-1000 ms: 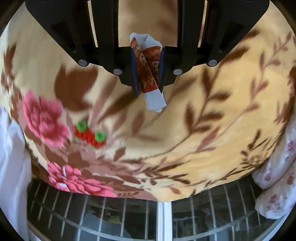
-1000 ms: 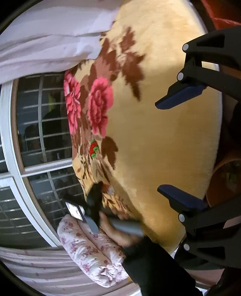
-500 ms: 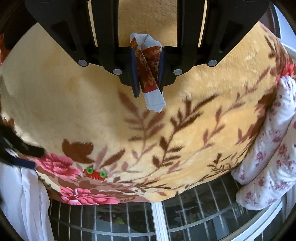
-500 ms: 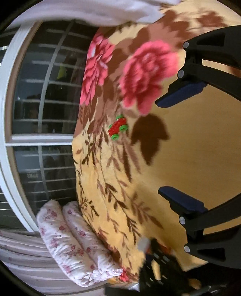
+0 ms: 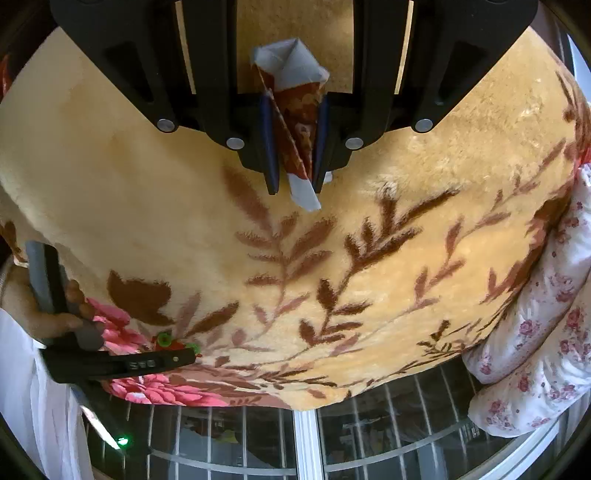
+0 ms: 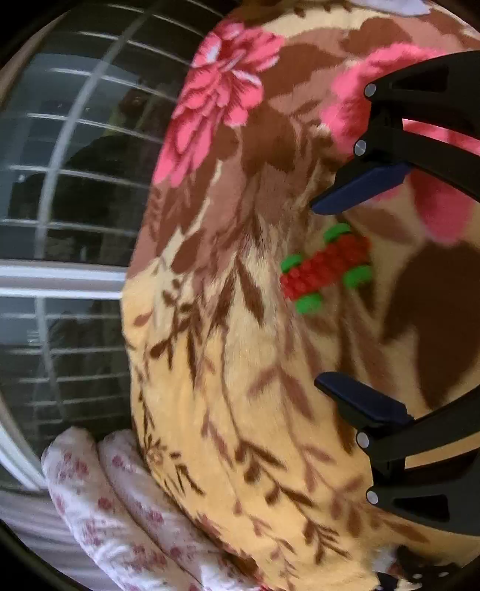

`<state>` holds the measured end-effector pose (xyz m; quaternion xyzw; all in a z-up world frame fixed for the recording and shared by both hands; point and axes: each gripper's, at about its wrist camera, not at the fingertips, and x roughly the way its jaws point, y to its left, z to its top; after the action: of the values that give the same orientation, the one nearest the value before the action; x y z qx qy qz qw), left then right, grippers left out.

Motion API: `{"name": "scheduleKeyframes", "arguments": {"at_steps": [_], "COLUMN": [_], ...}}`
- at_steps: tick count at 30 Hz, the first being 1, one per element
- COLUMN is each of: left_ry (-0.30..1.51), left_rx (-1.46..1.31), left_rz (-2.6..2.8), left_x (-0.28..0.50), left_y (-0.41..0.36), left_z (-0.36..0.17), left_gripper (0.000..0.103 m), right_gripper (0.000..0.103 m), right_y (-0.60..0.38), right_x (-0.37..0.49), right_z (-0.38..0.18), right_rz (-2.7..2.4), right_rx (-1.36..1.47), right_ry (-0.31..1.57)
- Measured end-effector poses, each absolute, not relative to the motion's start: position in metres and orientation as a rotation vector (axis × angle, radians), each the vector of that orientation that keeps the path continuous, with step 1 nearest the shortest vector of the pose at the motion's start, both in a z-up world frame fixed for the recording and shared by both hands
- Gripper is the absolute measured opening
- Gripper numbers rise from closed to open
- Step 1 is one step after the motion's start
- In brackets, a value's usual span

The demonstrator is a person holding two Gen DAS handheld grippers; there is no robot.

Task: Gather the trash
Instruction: 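Grasp the red toy brick car with right while left holds the wrapper, then carry wrapper and brick car over the orange bucket and release both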

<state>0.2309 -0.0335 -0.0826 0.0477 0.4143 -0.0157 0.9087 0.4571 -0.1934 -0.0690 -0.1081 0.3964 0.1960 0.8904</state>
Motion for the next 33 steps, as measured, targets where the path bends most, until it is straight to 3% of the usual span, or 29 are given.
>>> {"name": "scheduleKeyframes", "arguments": {"at_steps": [2,4,6,8,18,33], "left_ry": [0.853,0.848,0.842,0.838,0.841,0.684], "left_rx": [0.097,0.093,0.098,0.1,0.059,0.117], "left_rz": [-0.029,-0.027,-0.025,-0.024,-0.032,-0.104], "left_x": [0.234,0.235,0.235,0.235,0.228,0.115], "left_y": [-0.033,-0.033,-0.034,-0.034,-0.031,-0.047], "left_z": [-0.085,-0.086,-0.087,-0.088,-0.07,-0.014], "left_gripper": [0.018,0.018,0.018,0.018,0.012,0.012], "right_gripper": [0.081,0.059,0.053,0.038,0.038,0.038], "right_y": [-0.193,-0.192,-0.192,-0.19,-0.195,-0.203], "right_x": [0.471,0.482,0.483,0.476,0.401,0.146], "right_z": [-0.078,-0.088,-0.095,-0.093,-0.054,0.004], "right_rz": [0.401,0.407,0.418,0.408,0.429,0.52], "right_rx": [-0.23,-0.241,-0.24,-0.258,-0.154,-0.042], "right_ry": [0.846,0.883,0.883,0.852,0.788,0.706]}}
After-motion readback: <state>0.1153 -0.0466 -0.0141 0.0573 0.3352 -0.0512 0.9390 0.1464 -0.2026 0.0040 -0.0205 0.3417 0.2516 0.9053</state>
